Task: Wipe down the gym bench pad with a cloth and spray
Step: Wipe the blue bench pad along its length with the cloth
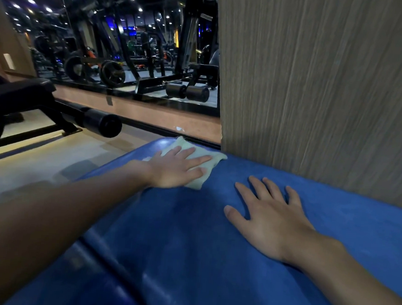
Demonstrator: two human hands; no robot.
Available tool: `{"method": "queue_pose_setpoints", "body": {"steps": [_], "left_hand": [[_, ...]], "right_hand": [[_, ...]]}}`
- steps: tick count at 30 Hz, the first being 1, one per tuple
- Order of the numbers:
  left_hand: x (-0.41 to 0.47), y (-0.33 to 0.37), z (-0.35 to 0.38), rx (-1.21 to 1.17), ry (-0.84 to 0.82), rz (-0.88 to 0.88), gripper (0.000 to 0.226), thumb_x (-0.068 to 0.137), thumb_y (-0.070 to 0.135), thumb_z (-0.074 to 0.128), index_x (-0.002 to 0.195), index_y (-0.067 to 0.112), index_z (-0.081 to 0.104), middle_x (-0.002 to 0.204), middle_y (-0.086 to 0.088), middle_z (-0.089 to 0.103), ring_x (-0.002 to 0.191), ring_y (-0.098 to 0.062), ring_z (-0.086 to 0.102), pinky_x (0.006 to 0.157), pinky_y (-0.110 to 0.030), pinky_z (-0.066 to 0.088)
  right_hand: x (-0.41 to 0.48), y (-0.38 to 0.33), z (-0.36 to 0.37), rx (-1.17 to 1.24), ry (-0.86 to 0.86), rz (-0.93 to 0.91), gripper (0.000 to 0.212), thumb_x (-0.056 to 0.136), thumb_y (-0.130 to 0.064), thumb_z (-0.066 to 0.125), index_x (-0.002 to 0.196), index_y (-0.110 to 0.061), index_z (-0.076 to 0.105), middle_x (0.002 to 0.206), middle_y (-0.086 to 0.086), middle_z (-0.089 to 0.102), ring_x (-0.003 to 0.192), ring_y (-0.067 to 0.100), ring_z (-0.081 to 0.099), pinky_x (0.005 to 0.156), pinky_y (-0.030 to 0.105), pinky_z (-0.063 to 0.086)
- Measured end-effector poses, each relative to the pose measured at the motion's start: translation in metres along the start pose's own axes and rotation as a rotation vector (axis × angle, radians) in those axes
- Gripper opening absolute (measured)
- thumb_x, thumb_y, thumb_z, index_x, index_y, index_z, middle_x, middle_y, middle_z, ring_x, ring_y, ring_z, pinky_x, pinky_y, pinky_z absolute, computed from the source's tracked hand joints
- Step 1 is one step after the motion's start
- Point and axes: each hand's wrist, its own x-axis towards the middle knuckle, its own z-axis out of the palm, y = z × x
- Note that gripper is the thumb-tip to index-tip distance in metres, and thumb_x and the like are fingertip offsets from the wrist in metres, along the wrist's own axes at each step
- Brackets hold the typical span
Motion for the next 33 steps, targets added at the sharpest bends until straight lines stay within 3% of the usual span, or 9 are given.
{"method": "queue_pose_setpoints", "body": {"steps": [4,10,13,17,21,26,28,31,33], "left_hand": [[-0.088,-0.012,0.01,0.067,0.017,0.033,0.065,0.071,0.085,-0.013,0.135,0.075,-0.013,0.166,0.014,-0.009,0.152,-0.017,-0.014,0.121,-0.052,-0.001],[-0.185,-0.026,0.018,0.064,-0.031,0.035,0.067,0.067,0.088,-0.021,0.133,0.075,-0.019,0.158,0.024,-0.025,0.141,-0.002,-0.035,0.121,-0.043,-0.011],[-0.172,-0.023,0.015,0.05,-0.044,0.015,0.069,0.063,0.09,-0.022,0.13,0.076,-0.022,0.159,0.022,-0.025,0.144,-0.005,-0.032,0.121,-0.046,-0.01],[-0.114,-0.023,0.009,0.029,-0.011,0.014,0.068,0.059,0.092,-0.02,0.126,0.081,-0.019,0.164,0.017,-0.015,0.151,-0.014,-0.019,0.121,-0.054,-0.003],[-0.025,-0.027,0.005,0.041,0.031,-0.008,0.043,0.091,0.076,0.004,0.131,0.076,-0.011,0.167,0.009,-0.002,0.153,-0.022,-0.007,0.118,-0.059,0.002],[0.051,-0.026,-0.013,0.024,-0.025,-0.034,0.066,0.076,0.083,0.002,0.141,0.07,-0.003,0.167,0.007,0.005,0.153,-0.026,-0.001,0.114,-0.067,0.007],[0.053,-0.028,-0.012,0.009,-0.039,-0.047,0.059,0.083,0.082,0.002,0.14,0.072,-0.005,0.167,0.008,0.004,0.153,-0.028,-0.002,0.115,-0.067,0.006],[0.022,-0.034,-0.004,0.027,-0.025,-0.021,0.068,0.068,0.089,-0.01,0.135,0.076,-0.01,0.167,0.008,0.002,0.153,-0.025,-0.003,0.117,-0.063,0.005],[-0.016,-0.04,0.002,0.033,0.0,-0.041,0.063,0.078,0.083,-0.003,0.14,0.072,-0.007,0.167,0.008,0.0,0.153,-0.023,-0.004,0.118,-0.06,0.004]], "right_hand": [[-0.001,-0.001,-0.001,0.012,0.005,0.007,0.077,0.088,-0.073,0.006,0.156,-0.036,0.001,0.166,-0.005,-0.007,0.151,0.018,-0.013,0.119,0.054,-0.008],[-0.007,-0.005,-0.007,-0.085,0.002,0.007,0.074,0.091,-0.069,0.003,0.156,-0.034,0.004,0.166,-0.002,-0.002,0.151,0.021,-0.01,0.116,0.06,-0.01],[-0.001,-0.011,-0.014,-0.086,0.016,-0.042,0.068,0.094,-0.067,0.006,0.155,-0.037,0.009,0.166,-0.005,0.0,0.151,0.022,-0.01,0.115,0.062,-0.013],[0.014,-0.022,-0.007,0.023,-0.054,-0.058,0.068,0.092,-0.071,0.006,0.154,-0.045,-0.002,0.165,-0.008,-0.01,0.151,0.021,-0.015,0.117,0.058,-0.011],[0.017,-0.02,0.001,-0.032,-0.039,-0.062,0.07,0.089,-0.072,0.003,0.153,-0.045,-0.007,0.164,-0.009,-0.016,0.15,0.02,-0.019,0.117,0.057,-0.012],[0.016,-0.021,-0.001,-0.031,-0.027,-0.057,0.074,0.084,-0.074,-0.002,0.153,-0.046,-0.008,0.164,-0.01,-0.015,0.15,0.018,-0.018,0.118,0.055,-0.01],[0.016,-0.02,-0.001,-0.019,-0.019,-0.058,0.076,0.082,-0.074,-0.003,0.152,-0.046,-0.007,0.164,-0.011,-0.014,0.15,0.018,-0.018,0.118,0.055,-0.009],[0.015,-0.02,0.0,-0.008,-0.025,-0.056,0.074,0.083,-0.074,-0.002,0.152,-0.047,-0.007,0.164,-0.011,-0.014,0.15,0.017,-0.018,0.118,0.056,-0.009],[0.015,-0.02,0.0,-0.005,-0.026,-0.054,0.072,0.085,-0.073,0.0,0.153,-0.047,-0.006,0.164,-0.011,-0.014,0.15,0.017,-0.017,0.118,0.055,-0.009]]}}
